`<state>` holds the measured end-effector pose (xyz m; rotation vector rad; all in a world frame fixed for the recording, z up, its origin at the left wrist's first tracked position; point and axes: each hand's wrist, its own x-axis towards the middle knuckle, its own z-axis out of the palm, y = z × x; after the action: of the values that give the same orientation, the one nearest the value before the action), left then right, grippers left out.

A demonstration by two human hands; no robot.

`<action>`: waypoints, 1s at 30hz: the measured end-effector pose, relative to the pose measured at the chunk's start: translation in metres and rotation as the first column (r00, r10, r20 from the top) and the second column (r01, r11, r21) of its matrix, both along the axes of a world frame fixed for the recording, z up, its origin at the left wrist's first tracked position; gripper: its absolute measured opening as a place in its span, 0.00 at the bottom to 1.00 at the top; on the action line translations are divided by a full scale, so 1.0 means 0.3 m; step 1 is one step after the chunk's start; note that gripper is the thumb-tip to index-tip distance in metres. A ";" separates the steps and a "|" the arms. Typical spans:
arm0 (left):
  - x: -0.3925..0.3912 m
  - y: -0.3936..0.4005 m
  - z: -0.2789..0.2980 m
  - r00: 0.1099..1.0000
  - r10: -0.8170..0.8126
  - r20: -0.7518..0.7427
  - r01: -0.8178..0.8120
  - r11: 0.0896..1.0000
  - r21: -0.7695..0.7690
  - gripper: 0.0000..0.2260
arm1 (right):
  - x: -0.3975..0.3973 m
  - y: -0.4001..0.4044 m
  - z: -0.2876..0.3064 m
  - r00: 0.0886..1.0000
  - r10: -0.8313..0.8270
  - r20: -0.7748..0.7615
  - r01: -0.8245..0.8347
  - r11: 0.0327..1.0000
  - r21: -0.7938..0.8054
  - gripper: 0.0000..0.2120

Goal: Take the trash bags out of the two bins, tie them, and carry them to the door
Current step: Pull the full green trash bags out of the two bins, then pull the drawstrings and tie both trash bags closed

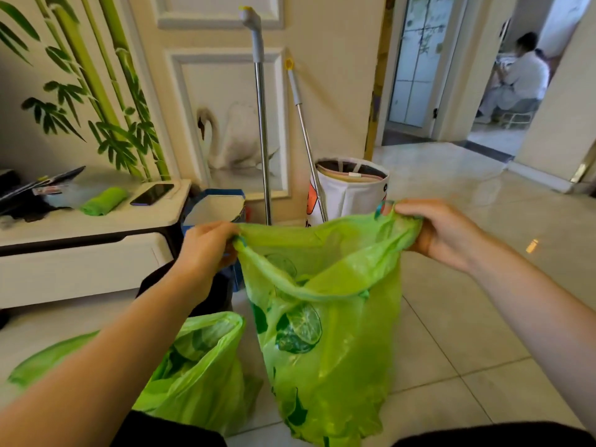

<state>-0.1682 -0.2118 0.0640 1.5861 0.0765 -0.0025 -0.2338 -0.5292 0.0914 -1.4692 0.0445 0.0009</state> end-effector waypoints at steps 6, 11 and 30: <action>0.028 0.062 -0.225 0.971 -0.147 -0.188 0.221 0.849 0.480 0.08 | 0.014 -0.041 -0.234 0.897 0.075 -0.436 -0.245 0.905 -0.349 0.10; 0.072 0.117 -0.359 0.942 -0.204 -0.266 0.335 0.583 0.740 0.06 | 0.020 -0.015 -0.441 0.831 -0.045 -0.554 -0.345 0.739 -0.579 0.08; 0.077 0.126 -0.311 0.793 -0.208 -0.572 0.484 0.786 0.385 0.16 | 0.106 0.073 -0.473 0.871 -0.061 -0.487 -0.405 0.472 -0.783 0.12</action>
<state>-0.1451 -0.1739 -0.0293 2.0875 0.1926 -0.7701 -0.2021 -0.5073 -0.0506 -2.5021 0.3211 0.5993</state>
